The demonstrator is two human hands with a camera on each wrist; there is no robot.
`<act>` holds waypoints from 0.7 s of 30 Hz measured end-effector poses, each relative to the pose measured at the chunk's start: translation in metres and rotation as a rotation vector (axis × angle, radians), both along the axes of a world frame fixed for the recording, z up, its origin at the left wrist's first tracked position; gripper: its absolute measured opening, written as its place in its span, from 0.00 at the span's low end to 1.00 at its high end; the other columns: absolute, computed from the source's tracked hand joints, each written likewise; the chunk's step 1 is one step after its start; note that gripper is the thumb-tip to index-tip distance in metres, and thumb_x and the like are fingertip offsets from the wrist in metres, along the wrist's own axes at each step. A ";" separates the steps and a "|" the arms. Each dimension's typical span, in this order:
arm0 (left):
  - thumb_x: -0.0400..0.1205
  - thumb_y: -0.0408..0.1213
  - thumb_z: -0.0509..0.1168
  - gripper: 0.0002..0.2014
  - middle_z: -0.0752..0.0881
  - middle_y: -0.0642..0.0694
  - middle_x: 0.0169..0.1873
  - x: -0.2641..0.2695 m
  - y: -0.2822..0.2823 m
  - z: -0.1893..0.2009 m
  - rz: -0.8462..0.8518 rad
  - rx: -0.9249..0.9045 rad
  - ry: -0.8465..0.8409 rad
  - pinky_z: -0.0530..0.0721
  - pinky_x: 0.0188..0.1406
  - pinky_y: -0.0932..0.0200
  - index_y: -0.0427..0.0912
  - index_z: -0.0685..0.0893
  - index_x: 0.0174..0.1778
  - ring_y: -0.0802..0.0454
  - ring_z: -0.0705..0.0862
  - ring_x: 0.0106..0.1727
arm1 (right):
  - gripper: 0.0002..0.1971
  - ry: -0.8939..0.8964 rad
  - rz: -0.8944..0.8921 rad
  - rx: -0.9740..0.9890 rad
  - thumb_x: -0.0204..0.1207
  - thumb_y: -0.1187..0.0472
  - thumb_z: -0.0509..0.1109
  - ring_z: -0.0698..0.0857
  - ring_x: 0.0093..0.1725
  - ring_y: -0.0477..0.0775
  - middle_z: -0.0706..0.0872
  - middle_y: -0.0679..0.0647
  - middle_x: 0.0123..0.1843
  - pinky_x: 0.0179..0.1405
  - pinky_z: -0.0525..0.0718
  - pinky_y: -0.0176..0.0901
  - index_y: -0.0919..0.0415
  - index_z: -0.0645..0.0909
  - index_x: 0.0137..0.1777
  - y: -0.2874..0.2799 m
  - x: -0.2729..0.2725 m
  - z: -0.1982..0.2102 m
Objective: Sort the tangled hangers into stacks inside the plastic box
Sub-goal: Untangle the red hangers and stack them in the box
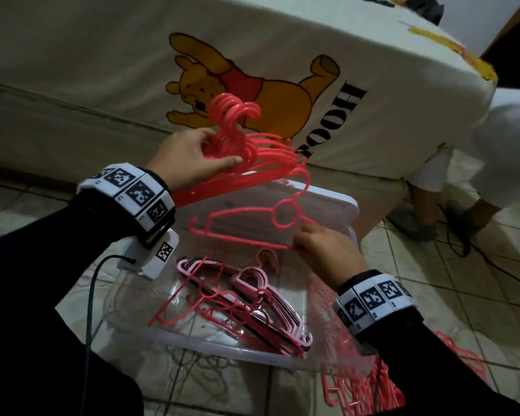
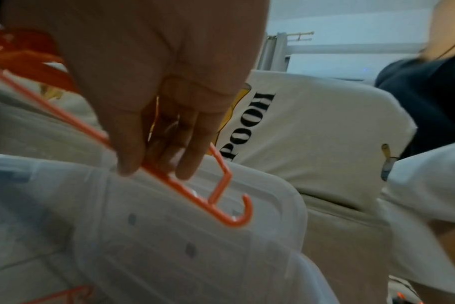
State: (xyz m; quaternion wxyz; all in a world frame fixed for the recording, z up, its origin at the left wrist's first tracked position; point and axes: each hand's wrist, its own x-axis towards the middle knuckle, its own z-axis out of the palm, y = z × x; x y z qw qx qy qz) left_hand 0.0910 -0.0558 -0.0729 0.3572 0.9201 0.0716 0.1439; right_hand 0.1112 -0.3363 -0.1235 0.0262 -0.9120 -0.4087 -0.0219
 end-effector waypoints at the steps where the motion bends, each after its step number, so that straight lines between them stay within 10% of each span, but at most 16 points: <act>1: 0.71 0.61 0.72 0.19 0.87 0.55 0.46 -0.001 -0.001 0.000 -0.005 0.000 0.003 0.78 0.52 0.60 0.55 0.83 0.52 0.57 0.84 0.50 | 0.06 -0.032 -0.018 0.038 0.77 0.58 0.67 0.84 0.51 0.59 0.84 0.54 0.52 0.37 0.73 0.44 0.57 0.84 0.49 0.000 0.001 0.002; 4: 0.66 0.66 0.72 0.23 0.86 0.59 0.43 -0.002 -0.005 0.000 -0.015 -0.036 -0.006 0.80 0.51 0.59 0.57 0.83 0.50 0.59 0.85 0.48 | 0.04 -0.049 -0.101 0.215 0.77 0.63 0.68 0.83 0.49 0.61 0.84 0.58 0.48 0.36 0.63 0.41 0.62 0.83 0.48 0.002 0.006 0.002; 10: 0.71 0.63 0.71 0.27 0.87 0.53 0.51 0.001 -0.007 -0.003 0.059 -0.031 -0.063 0.78 0.52 0.60 0.51 0.83 0.61 0.56 0.83 0.52 | 0.04 0.107 -0.205 0.678 0.75 0.73 0.67 0.83 0.43 0.55 0.83 0.56 0.43 0.45 0.83 0.46 0.67 0.79 0.47 0.006 0.012 0.001; 15: 0.63 0.76 0.63 0.34 0.87 0.57 0.49 0.002 -0.017 -0.007 0.062 -0.048 0.004 0.81 0.58 0.52 0.55 0.84 0.55 0.56 0.84 0.53 | 0.11 0.747 -0.270 1.179 0.78 0.79 0.62 0.85 0.41 0.48 0.80 0.56 0.42 0.46 0.89 0.43 0.61 0.75 0.45 0.023 0.007 0.000; 21: 0.55 0.85 0.55 0.45 0.88 0.55 0.52 0.002 -0.021 -0.008 0.111 0.013 0.039 0.82 0.60 0.44 0.56 0.83 0.56 0.53 0.85 0.56 | 0.13 0.788 -0.331 1.449 0.79 0.80 0.58 0.83 0.42 0.52 0.80 0.60 0.42 0.42 0.89 0.37 0.62 0.72 0.44 0.026 0.013 0.011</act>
